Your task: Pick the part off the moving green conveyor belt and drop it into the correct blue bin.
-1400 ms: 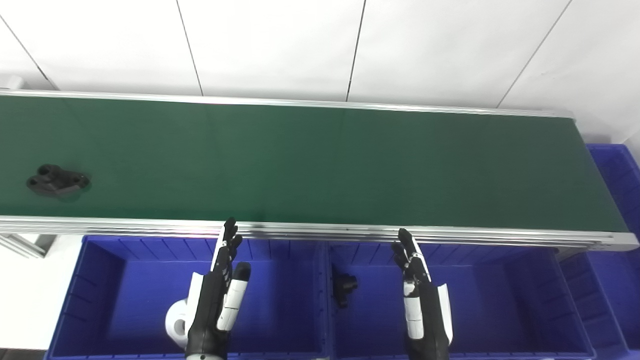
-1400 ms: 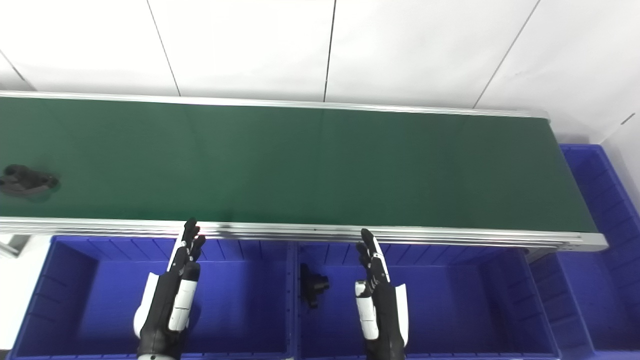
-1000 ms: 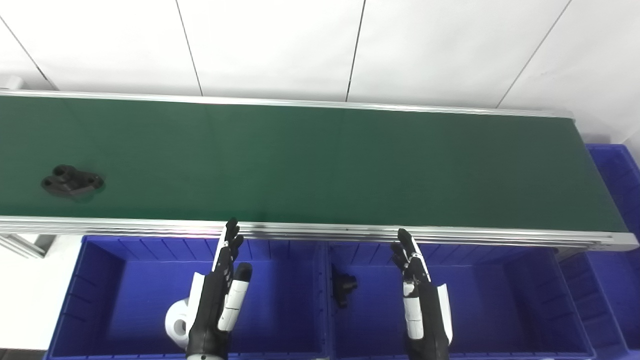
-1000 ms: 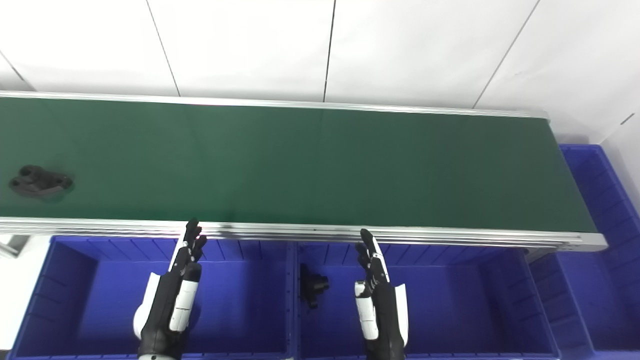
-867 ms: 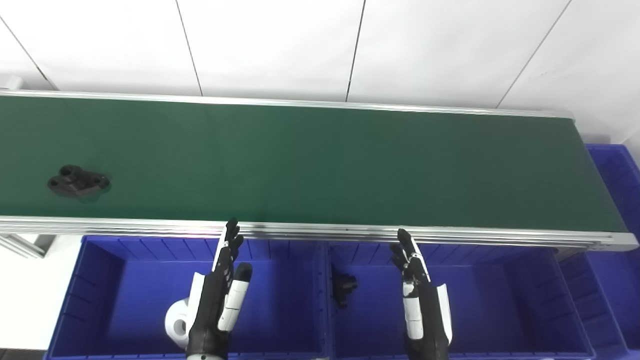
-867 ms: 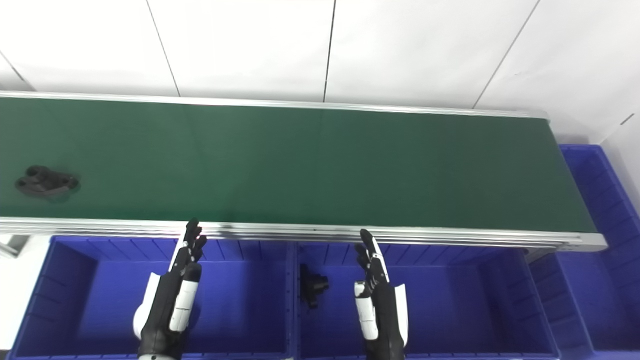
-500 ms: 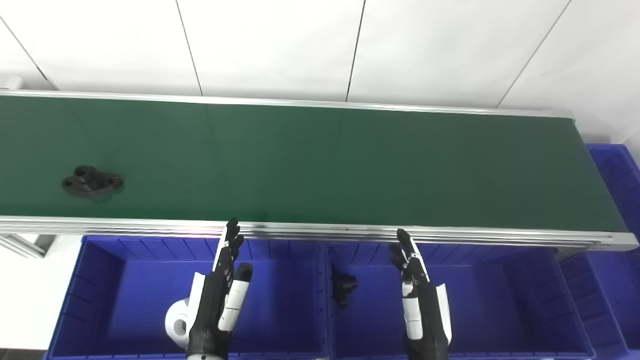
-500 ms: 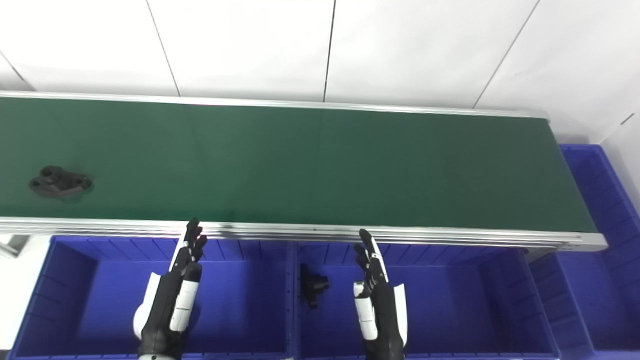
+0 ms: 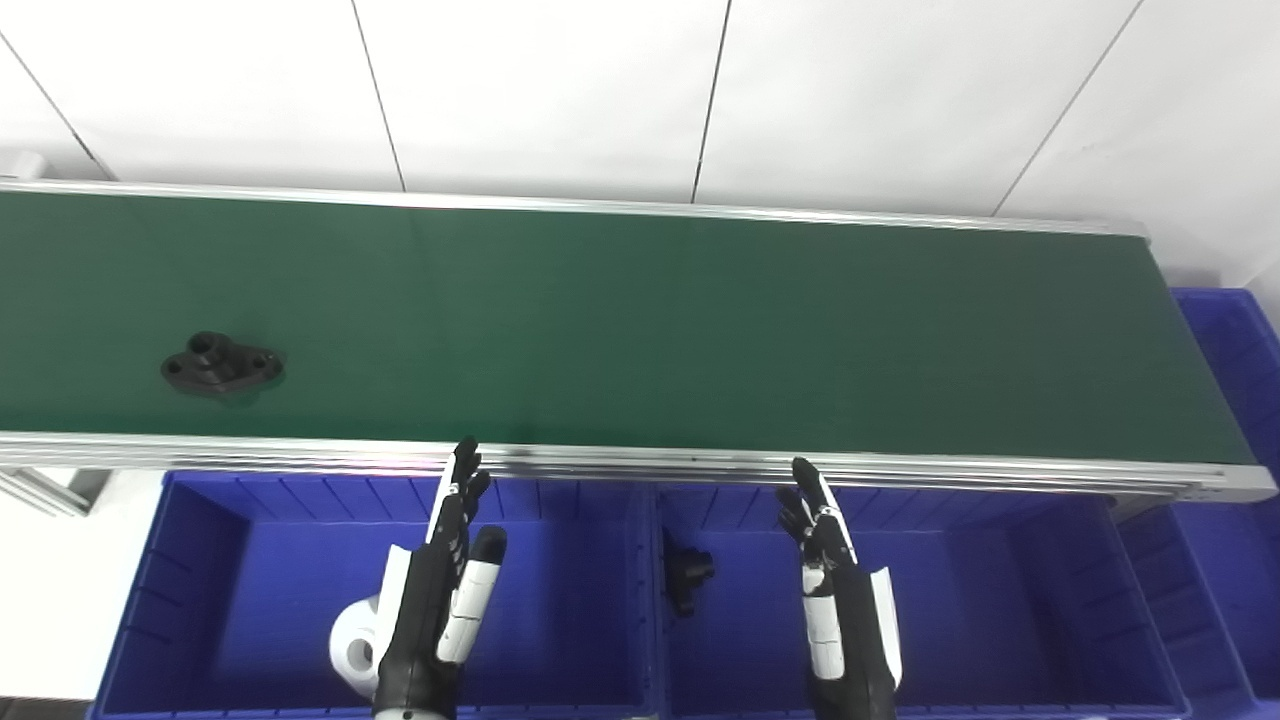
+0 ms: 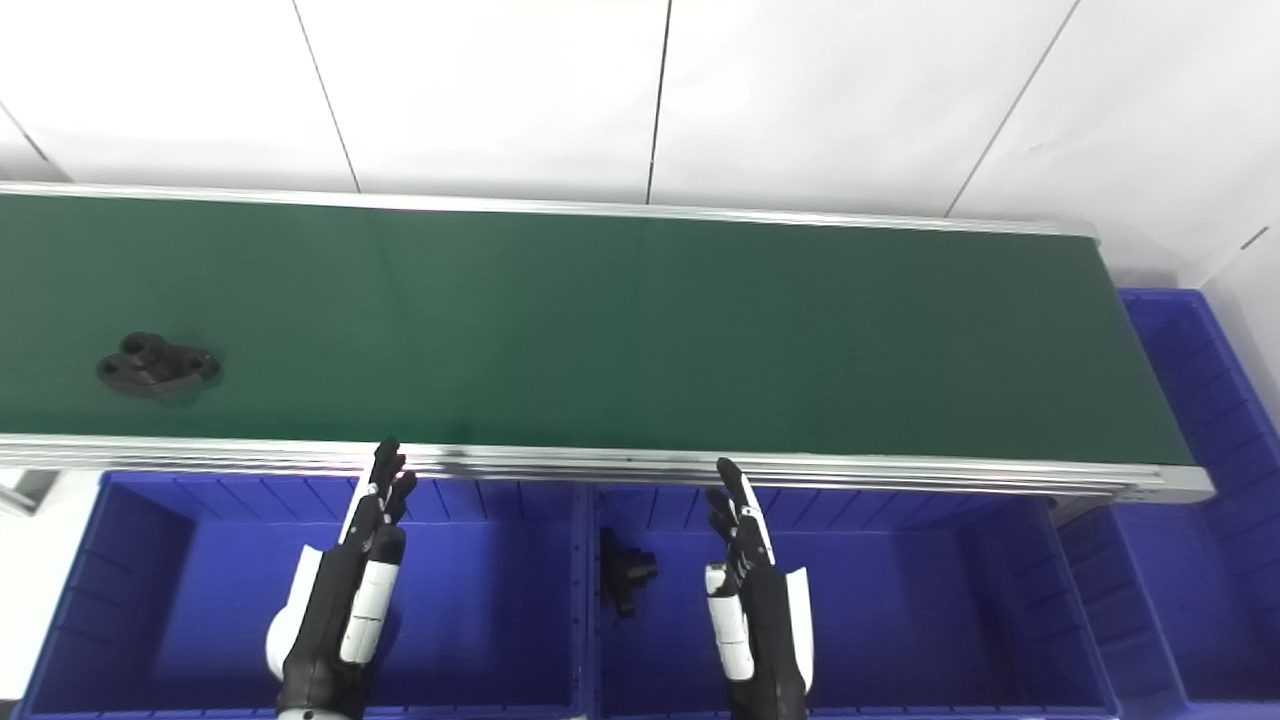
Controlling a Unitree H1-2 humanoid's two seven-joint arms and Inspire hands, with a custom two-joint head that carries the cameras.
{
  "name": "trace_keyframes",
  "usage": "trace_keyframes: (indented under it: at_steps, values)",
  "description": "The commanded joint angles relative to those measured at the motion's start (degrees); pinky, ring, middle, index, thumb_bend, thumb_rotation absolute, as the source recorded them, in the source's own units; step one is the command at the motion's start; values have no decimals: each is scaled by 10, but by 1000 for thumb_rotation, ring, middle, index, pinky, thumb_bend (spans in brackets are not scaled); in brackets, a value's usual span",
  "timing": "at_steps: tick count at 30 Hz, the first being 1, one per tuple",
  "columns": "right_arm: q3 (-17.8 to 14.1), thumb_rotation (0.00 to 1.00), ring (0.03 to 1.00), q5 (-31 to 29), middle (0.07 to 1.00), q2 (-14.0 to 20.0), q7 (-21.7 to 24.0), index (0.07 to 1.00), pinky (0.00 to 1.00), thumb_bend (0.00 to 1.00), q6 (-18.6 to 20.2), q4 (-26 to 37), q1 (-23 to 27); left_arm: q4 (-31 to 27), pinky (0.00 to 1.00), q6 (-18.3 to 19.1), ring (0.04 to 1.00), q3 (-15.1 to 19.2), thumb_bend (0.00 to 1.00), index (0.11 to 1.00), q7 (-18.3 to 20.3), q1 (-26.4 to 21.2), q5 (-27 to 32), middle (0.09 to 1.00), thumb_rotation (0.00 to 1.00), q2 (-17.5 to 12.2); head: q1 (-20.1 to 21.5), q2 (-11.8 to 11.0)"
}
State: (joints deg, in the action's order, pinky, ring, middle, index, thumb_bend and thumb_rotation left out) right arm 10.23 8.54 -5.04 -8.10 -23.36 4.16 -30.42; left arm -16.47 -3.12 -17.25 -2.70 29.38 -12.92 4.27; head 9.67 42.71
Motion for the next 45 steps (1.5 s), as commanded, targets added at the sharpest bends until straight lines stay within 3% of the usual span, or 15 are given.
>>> trace_keyframes:
  at_steps: [1, 32, 38, 41, 45]
  values:
    - [1, 1000, 929, 3, 966, -2, 3, 946, 917, 771, -22, 10, -2, -13, 1000, -7, 963, -16, 694, 1000, 0, 3, -8, 1000, 1000, 14, 0, 0]
    - [0, 1000, 924, 7, 966, -2, 5, 950, 909, 762, -19, 17, -5, -20, 1000, -3, 964, -18, 692, 1000, 3, 9, -4, 1000, 1000, 15, 2, 1]
    - [-2, 996, 927, -1, 969, 3, 7, 953, 920, 756, -29, 5, -2, -9, 1000, -9, 962, -20, 703, 1000, 0, 7, -7, 1000, 1000, 17, -12, -13]
    - [-3, 971, 926, -6, 970, 8, 4, 950, 920, 723, -34, -3, 2, 4, 1000, -19, 954, -22, 702, 1000, -4, 6, -13, 1000, 1000, 19, -27, -30]
    - [-5, 921, 937, -27, 979, 18, 5, 981, 939, 749, -35, -16, 9, 30, 991, -40, 940, -26, 688, 1000, -14, 2, -24, 1000, 1000, 25, -53, -58]
